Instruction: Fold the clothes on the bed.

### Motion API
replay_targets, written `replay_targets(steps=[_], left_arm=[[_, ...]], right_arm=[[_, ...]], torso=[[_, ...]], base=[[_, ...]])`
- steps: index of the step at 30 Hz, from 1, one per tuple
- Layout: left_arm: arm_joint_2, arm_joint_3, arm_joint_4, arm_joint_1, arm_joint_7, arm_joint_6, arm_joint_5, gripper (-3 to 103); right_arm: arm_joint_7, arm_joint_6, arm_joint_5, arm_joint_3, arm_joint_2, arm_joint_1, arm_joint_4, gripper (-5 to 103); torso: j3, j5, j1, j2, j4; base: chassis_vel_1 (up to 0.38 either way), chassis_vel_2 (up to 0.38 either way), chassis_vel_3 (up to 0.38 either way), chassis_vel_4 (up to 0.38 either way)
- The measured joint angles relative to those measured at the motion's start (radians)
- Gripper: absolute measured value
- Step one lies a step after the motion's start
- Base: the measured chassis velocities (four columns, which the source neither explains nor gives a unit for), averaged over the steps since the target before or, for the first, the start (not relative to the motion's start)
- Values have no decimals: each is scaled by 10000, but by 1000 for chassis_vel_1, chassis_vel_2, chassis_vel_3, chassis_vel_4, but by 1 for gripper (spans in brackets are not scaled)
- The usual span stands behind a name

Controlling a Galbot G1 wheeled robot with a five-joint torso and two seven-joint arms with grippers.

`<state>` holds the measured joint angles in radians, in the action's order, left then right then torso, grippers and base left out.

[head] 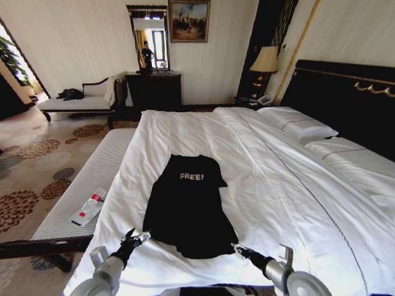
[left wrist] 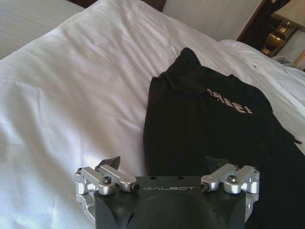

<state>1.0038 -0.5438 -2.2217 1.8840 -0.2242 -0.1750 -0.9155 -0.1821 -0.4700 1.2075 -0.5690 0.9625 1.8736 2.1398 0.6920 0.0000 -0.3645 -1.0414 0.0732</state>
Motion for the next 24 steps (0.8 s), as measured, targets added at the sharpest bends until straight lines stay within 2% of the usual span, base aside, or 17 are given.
replay_targets(steps=[1,2,4,5,8,16,21,24], left_arm=[[-9,9,-25,-3,-19,1,0,100],[-12,14,-50,-5,-31,3,0,100],[-2,21,-99,-6,-63,3,-8,100],[-2,21,-99,-6,-63,3,-8,100],[47,28,-102,54,-67,4,23,100],[65,-17,-110,118,-97,-63,-128,100],[128,-47,-310,106,-553,-652,-1295,100],[139,0,-135,69,-520,-795,-1504,100]], right_arm=[[2,33,-41,21,6,-7,-67,29],[3,61,-58,30,8,-8,-99,29],[1,118,-85,35,17,-16,-151,19],[1,118,-85,35,17,-16,-151,19],[-8,137,-96,5,44,7,-126,3],[-11,201,-202,-63,110,167,-11,0],[-13,237,-322,-199,121,338,119,0],[-19,245,-341,-302,126,449,213,0]], torso=[[-1,0,0,0,0],[0,0,0,0,0],[0,0,0,0,0],[0,0,0,0,0],[0,0,0,0,0],[0,0,0,0,0],[0,0,0,0,0],[0,2,0,0,0]], base=[[0,0,0,0],[0,0,0,0],[0,0,0,0],[0,0,0,0],[0,0,0,0],[0,0,0,0],[0,0,0,0],[0,0,0,0]])
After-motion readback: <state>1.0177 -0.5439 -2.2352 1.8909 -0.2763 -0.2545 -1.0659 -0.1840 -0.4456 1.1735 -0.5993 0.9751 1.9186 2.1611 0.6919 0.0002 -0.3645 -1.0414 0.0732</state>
